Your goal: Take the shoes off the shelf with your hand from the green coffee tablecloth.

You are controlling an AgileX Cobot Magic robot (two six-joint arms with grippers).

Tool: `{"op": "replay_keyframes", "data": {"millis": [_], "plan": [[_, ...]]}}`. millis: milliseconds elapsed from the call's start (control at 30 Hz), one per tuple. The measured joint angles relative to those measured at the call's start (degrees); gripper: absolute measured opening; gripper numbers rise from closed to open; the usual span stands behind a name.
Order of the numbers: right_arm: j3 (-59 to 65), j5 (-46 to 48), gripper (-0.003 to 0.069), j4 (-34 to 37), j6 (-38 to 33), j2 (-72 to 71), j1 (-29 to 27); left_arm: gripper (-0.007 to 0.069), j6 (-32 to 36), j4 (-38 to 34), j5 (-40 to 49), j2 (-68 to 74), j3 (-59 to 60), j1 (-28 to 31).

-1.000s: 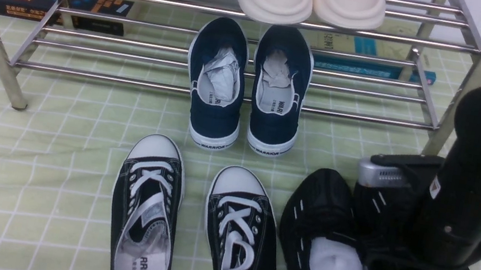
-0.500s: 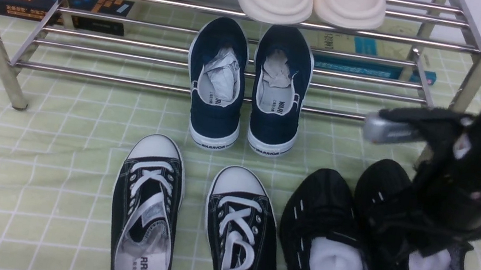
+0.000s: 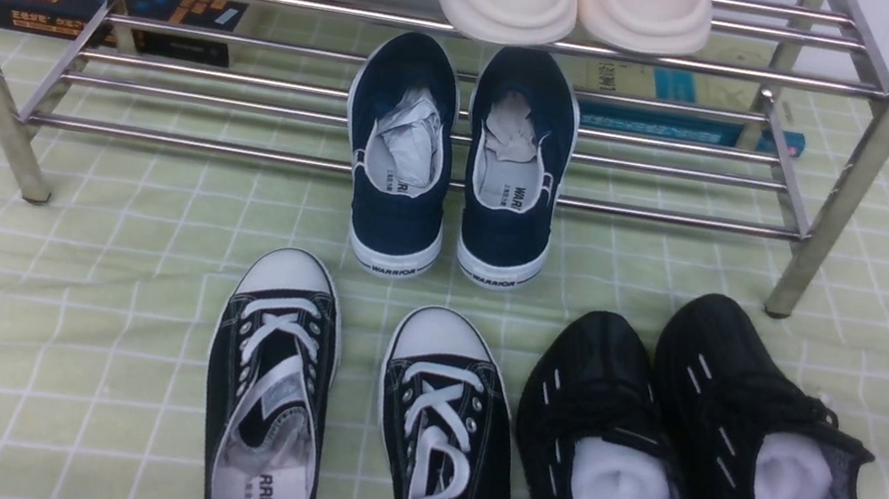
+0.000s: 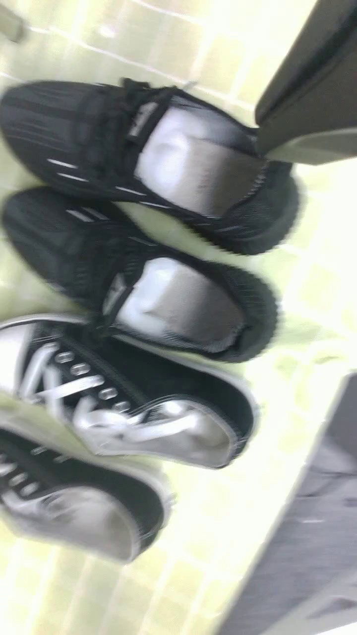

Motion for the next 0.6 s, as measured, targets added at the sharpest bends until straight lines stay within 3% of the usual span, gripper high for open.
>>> {"op": "replay_keyframes", "data": {"millis": [33, 200, 333, 433, 600], "plan": [[0.7, -0.7, -0.0014, 0.0, 0.0, -1.3, 0.0, 0.0242, 0.0, 0.0, 0.0, 0.0, 0.0, 0.0], [21.3, -26.4, -0.0013, 0.0, 0.0, -13.8, 0.0, 0.0242, 0.0, 0.0, 0.0, 0.0, 0.0, 0.0], [30.9, -40.1, -0.0011, 0.0, 0.0, -16.9, 0.0, 0.0242, 0.0, 0.0, 0.0, 0.0, 0.0, 0.0], [34.7, -46.1, -0.0010, 0.0, 0.0, -17.6, 0.0, 0.0242, 0.0, 0.0, 0.0, 0.0, 0.0, 0.0], [37.7, -48.2, -0.0009, 0.0, 0.0, -17.8, 0.0, 0.0242, 0.0, 0.0, 0.0, 0.0, 0.0, 0.0]]}}
